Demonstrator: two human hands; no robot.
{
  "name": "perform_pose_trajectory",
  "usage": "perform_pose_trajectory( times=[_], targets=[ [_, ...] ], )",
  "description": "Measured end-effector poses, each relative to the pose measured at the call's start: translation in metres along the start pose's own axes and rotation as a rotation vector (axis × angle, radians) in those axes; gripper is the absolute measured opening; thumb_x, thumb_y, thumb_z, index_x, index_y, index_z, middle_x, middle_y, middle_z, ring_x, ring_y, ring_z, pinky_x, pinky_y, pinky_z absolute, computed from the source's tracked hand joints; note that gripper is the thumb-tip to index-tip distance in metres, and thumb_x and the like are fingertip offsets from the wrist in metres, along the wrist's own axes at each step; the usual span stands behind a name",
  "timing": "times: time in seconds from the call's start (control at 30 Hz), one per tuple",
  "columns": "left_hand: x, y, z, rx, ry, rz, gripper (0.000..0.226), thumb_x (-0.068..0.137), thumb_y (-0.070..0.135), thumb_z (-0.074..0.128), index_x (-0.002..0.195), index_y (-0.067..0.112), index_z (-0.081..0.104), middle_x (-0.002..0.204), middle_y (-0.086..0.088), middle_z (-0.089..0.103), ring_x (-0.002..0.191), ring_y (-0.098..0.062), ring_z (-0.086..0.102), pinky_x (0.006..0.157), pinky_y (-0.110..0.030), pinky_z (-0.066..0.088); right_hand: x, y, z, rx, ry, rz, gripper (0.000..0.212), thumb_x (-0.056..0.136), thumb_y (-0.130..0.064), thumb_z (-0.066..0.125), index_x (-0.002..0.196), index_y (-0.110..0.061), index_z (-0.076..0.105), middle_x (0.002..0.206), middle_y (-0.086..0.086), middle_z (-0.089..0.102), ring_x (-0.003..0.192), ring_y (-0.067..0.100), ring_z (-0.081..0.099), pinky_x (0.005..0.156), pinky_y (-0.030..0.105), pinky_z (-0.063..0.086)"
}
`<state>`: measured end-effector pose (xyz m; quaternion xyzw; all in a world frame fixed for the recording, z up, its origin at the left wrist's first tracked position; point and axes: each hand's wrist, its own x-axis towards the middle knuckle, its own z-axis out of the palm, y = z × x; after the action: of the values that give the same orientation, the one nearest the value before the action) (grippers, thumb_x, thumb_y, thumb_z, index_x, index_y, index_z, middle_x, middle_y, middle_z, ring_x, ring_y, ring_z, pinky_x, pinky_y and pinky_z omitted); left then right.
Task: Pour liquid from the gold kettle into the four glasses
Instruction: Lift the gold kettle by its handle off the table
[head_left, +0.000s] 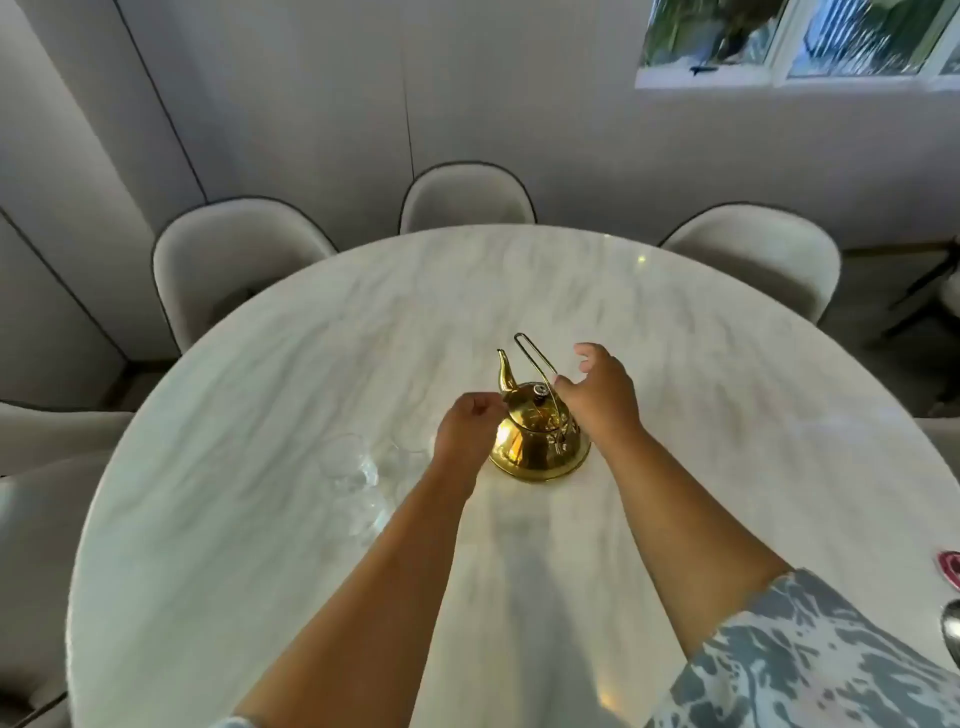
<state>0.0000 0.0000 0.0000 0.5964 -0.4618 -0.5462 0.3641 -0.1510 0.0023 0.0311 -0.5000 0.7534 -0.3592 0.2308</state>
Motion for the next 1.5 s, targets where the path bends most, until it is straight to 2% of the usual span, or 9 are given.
perform_pose_trajectory(
  times=[0.13, 0.33, 0.5, 0.67, 0.83, 1.07, 1.2, 1.37, 1.5],
  targets=[
    [0.029, -0.025, 0.026, 0.098, 0.042, -0.08, 0.038, 0.092, 0.024, 0.063, 0.13, 0.02, 0.061, 0.129, -0.001, 0.059, 0.115, -0.021, 0.056, 0.089, -0.029, 0.044, 0.027, 0.02, 0.022, 0.056, -0.062, 0.065, 0.069, 0.087, -0.034, 0.07, 0.145, -0.011, 0.041, 0.137, 0.012, 0.057, 0.124, 0.025, 0.057, 0.087, 0.025, 0.046],
    [0.057, -0.049, 0.045, 0.121, 0.065, -0.072, 0.056, 0.093, 0.02, 0.061, 0.147, 0.021, 0.045, 0.157, -0.002, 0.032, 0.134, -0.023, 0.045, 0.101, -0.033, 0.045, 0.048, 0.034, 0.051, 0.134, -0.014, 0.031, 0.035, 0.09, -0.035, 0.064, 0.119, -0.016, 0.061, 0.111, 0.003, 0.072, 0.094, 0.021, 0.071, 0.073, 0.03, 0.059],
    [0.061, -0.054, 0.052, 0.055, 0.048, -0.075, 0.056, 0.093, 0.023, 0.061, 0.147, 0.028, 0.045, 0.147, 0.001, 0.04, 0.111, -0.011, 0.046, 0.095, -0.029, 0.043, 0.051, 0.037, 0.066, 0.176, 0.106, 0.057, 0.039, 0.087, -0.046, 0.064, 0.107, -0.013, 0.068, 0.099, 0.005, 0.076, 0.089, 0.021, 0.071, 0.077, 0.04, 0.062],
    [0.057, -0.048, 0.049, 0.035, 0.006, -0.105, 0.057, 0.094, 0.024, 0.06, 0.149, 0.03, 0.043, 0.147, 0.003, 0.038, 0.118, -0.015, 0.048, 0.092, -0.026, 0.041, 0.048, 0.035, 0.07, 0.264, 0.182, 0.098, 0.037, 0.085, -0.045, 0.067, 0.1, -0.012, 0.072, 0.09, 0.003, 0.077, 0.084, 0.02, 0.073, 0.077, 0.042, 0.062],
    [0.037, -0.037, 0.038, 0.017, -0.026, -0.069, 0.055, 0.096, 0.021, 0.058, 0.148, 0.03, 0.044, 0.139, 0.008, 0.039, 0.106, -0.009, 0.045, 0.075, -0.016, 0.041, 0.033, 0.022, 0.055, 0.333, 0.21, 0.08, 0.038, 0.083, -0.043, 0.071, 0.101, -0.01, 0.075, 0.091, 0.002, 0.078, 0.086, 0.019, 0.073, 0.079, 0.043, 0.062],
    [-0.021, -0.043, 0.01, 0.003, -0.037, -0.061, 0.058, 0.094, 0.036, 0.062, 0.148, 0.032, 0.042, 0.151, 0.003, 0.036, 0.131, -0.017, 0.045, 0.095, -0.028, 0.039, -0.019, -0.003, 0.02, 0.417, 0.217, 0.034, 0.018, 0.081, -0.034, 0.075, 0.086, -0.017, 0.075, 0.072, -0.005, 0.073, 0.072, 0.017, 0.071, 0.076, 0.042, 0.061],
    [-0.054, -0.057, -0.006, -0.032, -0.028, -0.09, 0.062, 0.087, 0.044, 0.069, 0.144, 0.035, 0.046, 0.142, 0.004, 0.043, 0.129, -0.022, 0.052, 0.106, -0.04, 0.046, -0.056, -0.01, 0.012, 0.423, 0.174, 0.028, 0.027, 0.082, -0.032, 0.075, 0.098, -0.011, 0.078, 0.078, -0.003, 0.076, 0.072, 0.018, 0.072, 0.074, 0.04, 0.06],
    [-0.087, -0.075, -0.024, -0.079, -0.001, -0.131, 0.065, 0.081, 0.048, 0.074, 0.139, 0.032, 0.05, 0.142, 0.003, 0.044, 0.126, -0.025, 0.055, 0.105, -0.043, 0.049, -0.097, -0.012, 0.015, 0.386, 0.1, -0.006, 0.026, 0.084, -0.031, 0.074, 0.1, -0.012, 0.078, 0.083, -0.001, 0.077, 0.078, 0.015, 0.073, 0.071, 0.03, 0.058],
    [-0.106, -0.088, -0.031, -0.115, 0.028, -0.177, 0.093, 0.059, 0.065, 0.075, 0.141, 0.032, 0.049, 0.145, 0.001, 0.044, 0.125, -0.026, 0.058, 0.101, -0.045, 0.053, -0.119, -0.014, 0.018, 0.34, 0.032, -0.055, 0.024, 0.085, -0.034, 0.071, 0.094, -0.013, 0.079, 0.078, -0.001, 0.076, 0.076, 0.013, 0.069, 0.066, 0.027, 0.053]
  ],
)
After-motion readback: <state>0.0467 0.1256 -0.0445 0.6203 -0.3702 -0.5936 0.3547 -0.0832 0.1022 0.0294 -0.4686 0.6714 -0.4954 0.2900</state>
